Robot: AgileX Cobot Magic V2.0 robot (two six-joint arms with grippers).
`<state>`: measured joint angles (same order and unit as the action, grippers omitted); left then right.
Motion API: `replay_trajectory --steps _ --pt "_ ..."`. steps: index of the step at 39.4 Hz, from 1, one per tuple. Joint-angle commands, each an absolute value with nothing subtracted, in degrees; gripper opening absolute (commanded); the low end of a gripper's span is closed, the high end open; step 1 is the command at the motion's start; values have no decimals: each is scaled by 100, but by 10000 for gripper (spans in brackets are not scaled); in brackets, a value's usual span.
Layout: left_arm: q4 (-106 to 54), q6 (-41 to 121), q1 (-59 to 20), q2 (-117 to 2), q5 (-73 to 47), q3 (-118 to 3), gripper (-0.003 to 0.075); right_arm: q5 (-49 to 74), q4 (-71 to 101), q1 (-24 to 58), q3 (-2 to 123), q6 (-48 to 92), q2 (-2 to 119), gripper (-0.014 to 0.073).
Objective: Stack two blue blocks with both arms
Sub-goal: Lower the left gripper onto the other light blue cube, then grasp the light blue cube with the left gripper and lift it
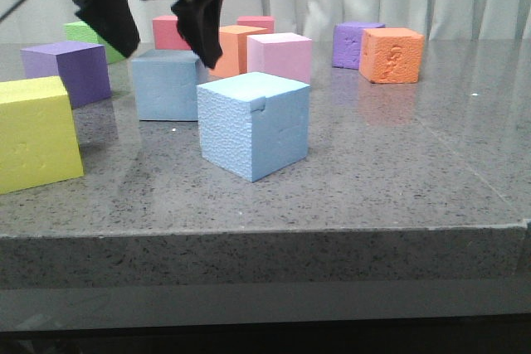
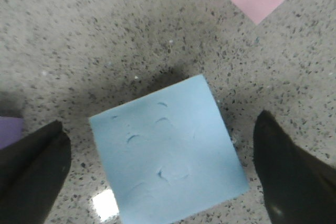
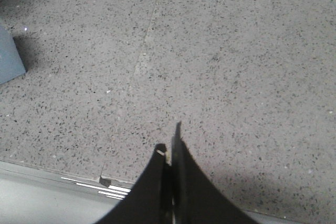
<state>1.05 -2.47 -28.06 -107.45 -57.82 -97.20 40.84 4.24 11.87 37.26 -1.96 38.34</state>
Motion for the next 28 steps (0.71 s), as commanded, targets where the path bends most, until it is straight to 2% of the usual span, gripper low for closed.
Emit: replay_trajectory --steps 1,6,9,14,18,28 --pt "47 -313 -2834 -10535 -5598 -9907 678 3683 380 1156 3877 -198 3805 -67" --pt "47 -313 -2834 -10569 -5608 -9907 658 3683 380 1156 3877 -198 3805 -67" --pt "47 -313 -2834 -10582 -5619 -9907 598 3683 380 1156 3877 -198 3805 -67" --pt "0 -313 -2834 -10582 -5619 -9907 416 3683 380 1156 3877 -198 3805 -67" --pt "0 -313 -2834 -10582 -5634 -9907 321 3683 380 1156 3877 -198 3805 -67" --pt "-77 -313 -2846 -10366 -6380 -10531 302 3683 380 1156 3877 -198 3805 -67"
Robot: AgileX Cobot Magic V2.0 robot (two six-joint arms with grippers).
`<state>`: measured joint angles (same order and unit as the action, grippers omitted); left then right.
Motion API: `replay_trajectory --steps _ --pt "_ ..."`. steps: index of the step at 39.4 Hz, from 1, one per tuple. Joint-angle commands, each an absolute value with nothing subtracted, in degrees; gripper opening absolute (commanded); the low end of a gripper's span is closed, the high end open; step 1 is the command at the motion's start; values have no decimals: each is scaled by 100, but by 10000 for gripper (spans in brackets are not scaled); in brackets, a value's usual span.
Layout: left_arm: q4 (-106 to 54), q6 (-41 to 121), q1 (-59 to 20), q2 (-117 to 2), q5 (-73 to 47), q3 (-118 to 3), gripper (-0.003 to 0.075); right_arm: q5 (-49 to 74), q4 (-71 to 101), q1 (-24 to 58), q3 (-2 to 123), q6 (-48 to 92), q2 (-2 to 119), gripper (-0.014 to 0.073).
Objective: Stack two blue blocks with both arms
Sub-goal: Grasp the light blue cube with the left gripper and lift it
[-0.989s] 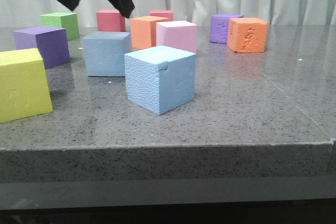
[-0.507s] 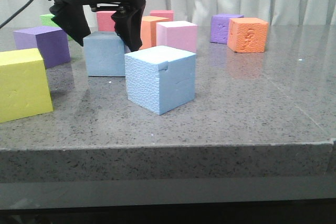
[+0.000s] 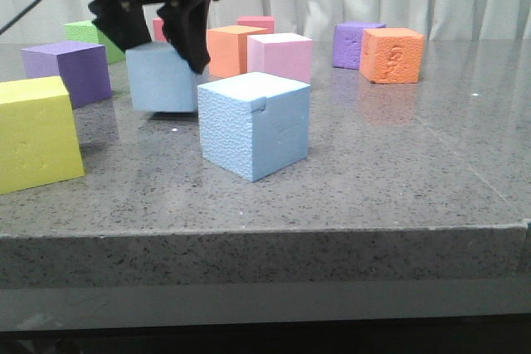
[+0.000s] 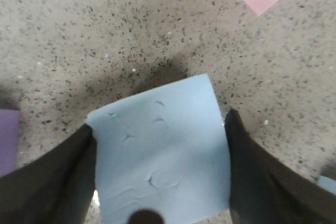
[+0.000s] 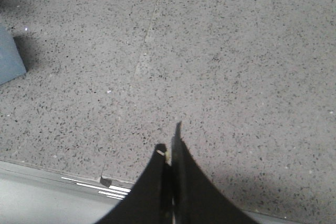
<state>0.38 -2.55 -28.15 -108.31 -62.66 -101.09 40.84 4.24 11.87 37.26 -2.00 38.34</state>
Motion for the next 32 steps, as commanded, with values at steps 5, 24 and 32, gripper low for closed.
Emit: replay_trajectory --steps 5,24,32 --pt "-217 -261 -2894 -10197 -6747 -10762 302 3683 380 1156 3877 -198 3805 -67" --pt "-232 -261 -3803 -9564 -7285 -10827 302 3683 380 1156 3877 -198 3805 -67" --pt "-232 -316 -4237 -9564 -7293 -10717 302 3683 380 1156 3877 -198 3805 -67"
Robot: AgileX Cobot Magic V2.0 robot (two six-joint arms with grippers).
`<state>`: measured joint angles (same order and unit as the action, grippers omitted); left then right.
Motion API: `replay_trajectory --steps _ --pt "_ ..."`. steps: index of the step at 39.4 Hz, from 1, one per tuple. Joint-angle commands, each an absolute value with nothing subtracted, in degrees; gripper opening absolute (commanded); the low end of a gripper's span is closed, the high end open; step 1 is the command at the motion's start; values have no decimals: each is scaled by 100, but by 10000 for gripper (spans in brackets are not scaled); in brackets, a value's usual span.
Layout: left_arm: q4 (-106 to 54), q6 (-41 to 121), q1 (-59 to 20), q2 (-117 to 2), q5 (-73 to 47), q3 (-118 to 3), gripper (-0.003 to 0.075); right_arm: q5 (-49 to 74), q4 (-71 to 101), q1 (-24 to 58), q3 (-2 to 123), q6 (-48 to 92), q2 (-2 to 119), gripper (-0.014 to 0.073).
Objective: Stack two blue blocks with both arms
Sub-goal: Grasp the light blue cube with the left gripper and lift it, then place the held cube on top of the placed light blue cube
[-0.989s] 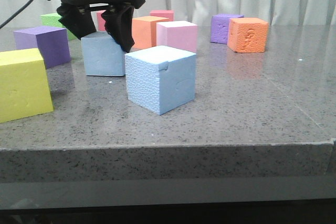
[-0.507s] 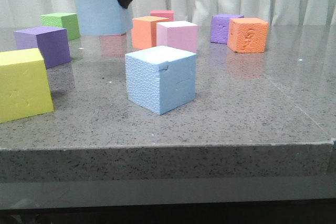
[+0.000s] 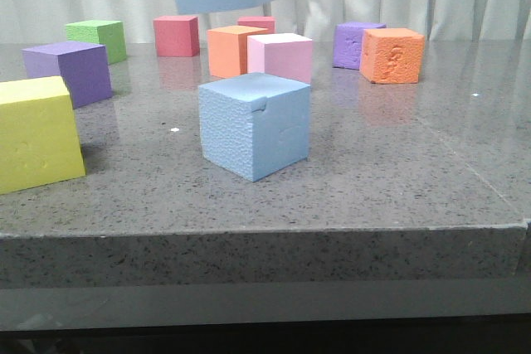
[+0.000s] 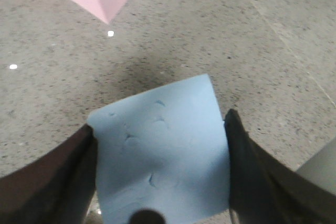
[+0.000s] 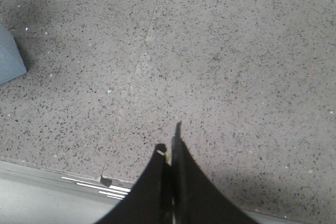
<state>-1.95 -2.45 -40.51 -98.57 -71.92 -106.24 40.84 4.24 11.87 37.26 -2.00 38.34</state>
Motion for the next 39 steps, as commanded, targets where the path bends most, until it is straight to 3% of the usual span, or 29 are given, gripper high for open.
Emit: replay_trajectory --steps 1,39 --pt "-232 -316 -4294 -9564 -7293 -10684 302 3683 380 1156 3877 -198 3805 -67" --pt "-34 -589 -4469 -9758 -6935 -10225 305 3700 380 1156 3877 -198 3805 -67"
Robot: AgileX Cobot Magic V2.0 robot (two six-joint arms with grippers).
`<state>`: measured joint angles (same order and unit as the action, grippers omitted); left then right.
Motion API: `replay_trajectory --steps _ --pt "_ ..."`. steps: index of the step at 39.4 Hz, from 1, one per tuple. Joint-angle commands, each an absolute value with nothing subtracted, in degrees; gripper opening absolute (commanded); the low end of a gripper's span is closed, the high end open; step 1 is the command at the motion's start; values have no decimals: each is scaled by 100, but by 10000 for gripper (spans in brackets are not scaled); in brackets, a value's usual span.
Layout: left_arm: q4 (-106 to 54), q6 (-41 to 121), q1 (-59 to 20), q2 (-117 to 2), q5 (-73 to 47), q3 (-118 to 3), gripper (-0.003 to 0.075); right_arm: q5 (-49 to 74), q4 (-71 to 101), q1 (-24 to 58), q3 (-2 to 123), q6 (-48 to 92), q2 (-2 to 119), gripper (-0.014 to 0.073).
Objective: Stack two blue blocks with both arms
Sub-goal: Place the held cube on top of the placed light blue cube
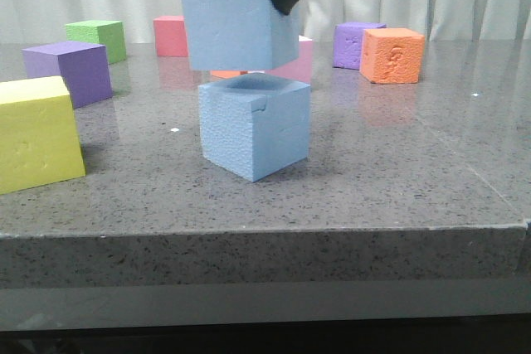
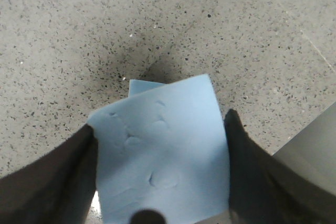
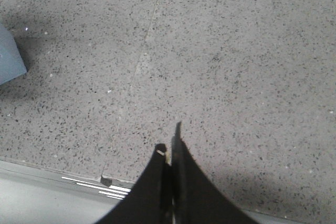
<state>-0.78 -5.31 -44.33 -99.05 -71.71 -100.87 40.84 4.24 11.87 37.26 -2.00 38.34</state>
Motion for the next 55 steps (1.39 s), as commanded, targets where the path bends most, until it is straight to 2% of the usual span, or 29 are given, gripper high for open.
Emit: replay_trajectory --steps 1,7,14,19,55 --pt "0 -589 -4469 -9785 -6935 -10225 306 3700 380 1156 3877 -198 3805 -67" --pt "0 -589 -4469 -9816 -6798 -10225 323 3733 380 1156 3877 -198 3805 -67" --pt "0 -589 -4469 -9816 -6823 -10225 484 3733 380 1156 3877 -198 3805 -67" --pt "-34 -589 -4469 -9816 -6823 -10225 541 3733 380 1156 3877 -198 3805 -67" --pt "-56 -628 -4469 -9816 -6970 -10247 591 3727 387 1156 3877 -198 3805 -67"
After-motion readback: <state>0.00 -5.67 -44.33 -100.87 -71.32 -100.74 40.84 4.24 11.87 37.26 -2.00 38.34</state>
